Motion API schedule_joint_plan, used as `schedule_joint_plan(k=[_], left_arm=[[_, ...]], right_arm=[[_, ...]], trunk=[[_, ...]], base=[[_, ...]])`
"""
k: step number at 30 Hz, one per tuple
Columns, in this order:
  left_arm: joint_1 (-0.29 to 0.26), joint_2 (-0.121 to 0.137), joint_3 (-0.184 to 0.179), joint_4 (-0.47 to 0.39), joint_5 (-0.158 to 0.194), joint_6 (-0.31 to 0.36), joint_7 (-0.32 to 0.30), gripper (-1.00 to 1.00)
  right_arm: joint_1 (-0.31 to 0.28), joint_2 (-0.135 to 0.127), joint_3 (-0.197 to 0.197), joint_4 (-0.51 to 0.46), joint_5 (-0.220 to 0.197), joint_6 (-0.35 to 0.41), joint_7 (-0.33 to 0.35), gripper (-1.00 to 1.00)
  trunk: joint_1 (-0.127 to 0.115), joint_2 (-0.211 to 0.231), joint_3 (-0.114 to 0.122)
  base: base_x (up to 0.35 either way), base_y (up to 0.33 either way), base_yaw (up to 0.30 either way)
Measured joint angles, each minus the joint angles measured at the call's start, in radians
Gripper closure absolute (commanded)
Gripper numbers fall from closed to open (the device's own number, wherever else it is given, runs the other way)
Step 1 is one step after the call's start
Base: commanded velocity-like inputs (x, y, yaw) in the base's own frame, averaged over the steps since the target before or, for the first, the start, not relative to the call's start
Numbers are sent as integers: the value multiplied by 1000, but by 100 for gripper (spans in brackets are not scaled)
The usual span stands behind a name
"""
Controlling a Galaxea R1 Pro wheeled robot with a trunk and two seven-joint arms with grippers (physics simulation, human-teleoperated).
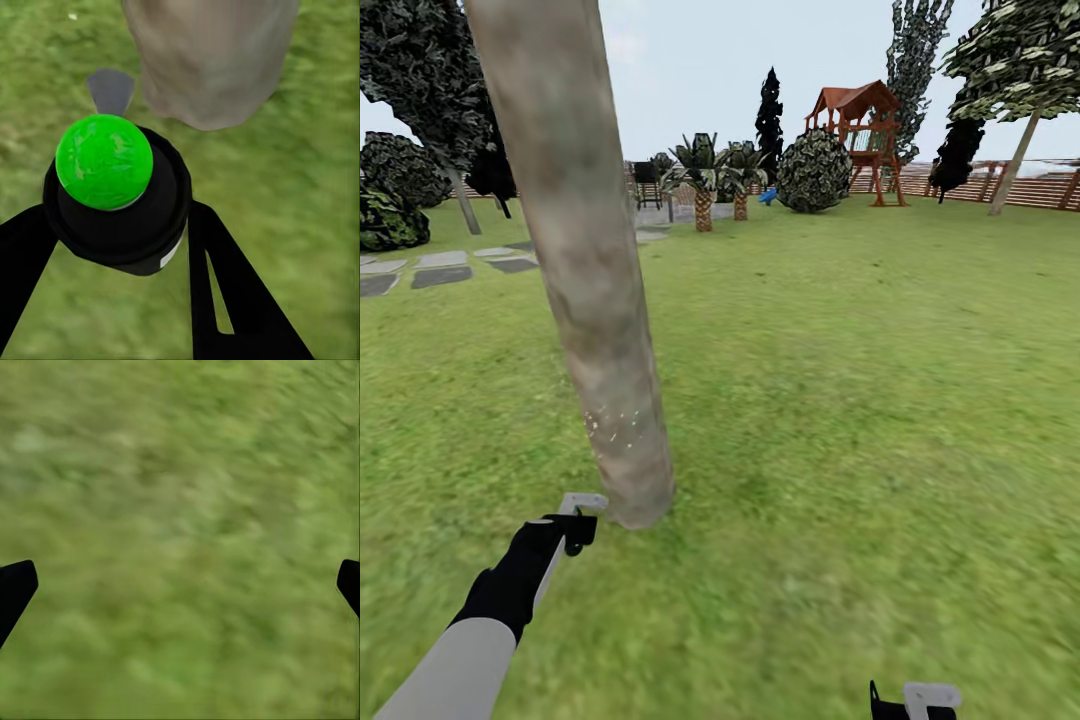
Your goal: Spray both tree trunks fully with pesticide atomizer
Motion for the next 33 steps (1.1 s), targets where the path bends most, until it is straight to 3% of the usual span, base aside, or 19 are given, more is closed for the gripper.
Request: schedule_joint_plan(k=[3,8,13,16,17,25,29,33], left_arm=[[2,12,5,12,0,0,0,100],[2,3,1,15,0,-1,0,100],[2,13,6,15,-2,3,1,100],[2,73,31,16,1,10,51,100],[2,81,33,16,6,10,54,100],[1,70,26,18,12,20,54,100],[2,87,30,27,11,36,53,100],[1,51,-10,42,16,56,52,100]], right_arm=[[0,0,0,0,0,0,1,-100],[0,1,0,0,0,0,2,-100],[0,2,0,0,0,0,2,-100],[0,2,0,0,0,0,2,-100],[0,2,0,0,0,0,2,-100],[0,2,0,0,0,0,1,-100],[0,2,0,0,0,0,1,-100],[0,2,0,0,0,0,1,-100]], trunk=[[0,0,0],[0,0,0],[0,0,0],[0,0,0],[0,0,0],[0,0,0],[0,0,0],[0,0,0]], base=[[71,-253,0],[5,-269,0],[67,-271,0],[174,-240,0],[216,-201,0],[184,-114,219],[9,-4,274],[0,0,274]])
